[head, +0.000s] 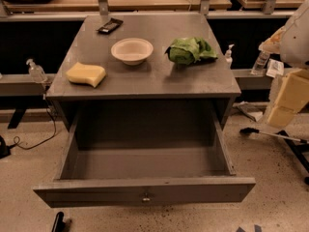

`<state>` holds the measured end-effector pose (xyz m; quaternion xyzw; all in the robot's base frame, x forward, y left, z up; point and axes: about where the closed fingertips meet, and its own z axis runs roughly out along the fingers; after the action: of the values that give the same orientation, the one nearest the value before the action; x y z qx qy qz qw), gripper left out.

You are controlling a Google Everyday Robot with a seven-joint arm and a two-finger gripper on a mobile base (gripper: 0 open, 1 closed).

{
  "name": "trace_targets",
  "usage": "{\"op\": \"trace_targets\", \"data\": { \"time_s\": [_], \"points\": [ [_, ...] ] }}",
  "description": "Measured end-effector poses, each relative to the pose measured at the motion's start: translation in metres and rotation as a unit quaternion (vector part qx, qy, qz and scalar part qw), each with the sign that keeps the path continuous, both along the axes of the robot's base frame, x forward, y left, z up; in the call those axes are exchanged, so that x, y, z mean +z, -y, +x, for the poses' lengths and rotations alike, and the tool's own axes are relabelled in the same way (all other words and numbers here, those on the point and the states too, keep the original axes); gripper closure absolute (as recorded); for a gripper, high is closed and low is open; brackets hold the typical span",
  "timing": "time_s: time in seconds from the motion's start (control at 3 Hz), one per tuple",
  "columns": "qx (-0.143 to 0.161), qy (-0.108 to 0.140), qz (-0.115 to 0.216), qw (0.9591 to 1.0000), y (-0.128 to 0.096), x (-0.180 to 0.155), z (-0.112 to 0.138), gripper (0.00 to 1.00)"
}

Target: Place green rice chip bag into top drawer

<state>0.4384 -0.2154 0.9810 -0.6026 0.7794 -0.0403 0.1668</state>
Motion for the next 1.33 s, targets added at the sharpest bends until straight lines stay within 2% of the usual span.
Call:
{"op": "trace_targets", "data": {
  "time_s": [0.33, 0.67, 1.0, 1.33],
  "points": [
    [0.000, 0.000, 0.000, 1.0000, 0.000, 0.000, 0.000, 0.00],
    [0.011, 0.016, 0.002, 0.9998, 0.000, 0.001, 0.008, 0.00],
    [0.077, 0.088, -0.010, 0.9931, 0.003, 0.003, 0.041, 0.00],
    [0.142, 0.139, -0.025, 0.9797, 0.002, 0.009, 0.077, 0.00]
  ]
}}
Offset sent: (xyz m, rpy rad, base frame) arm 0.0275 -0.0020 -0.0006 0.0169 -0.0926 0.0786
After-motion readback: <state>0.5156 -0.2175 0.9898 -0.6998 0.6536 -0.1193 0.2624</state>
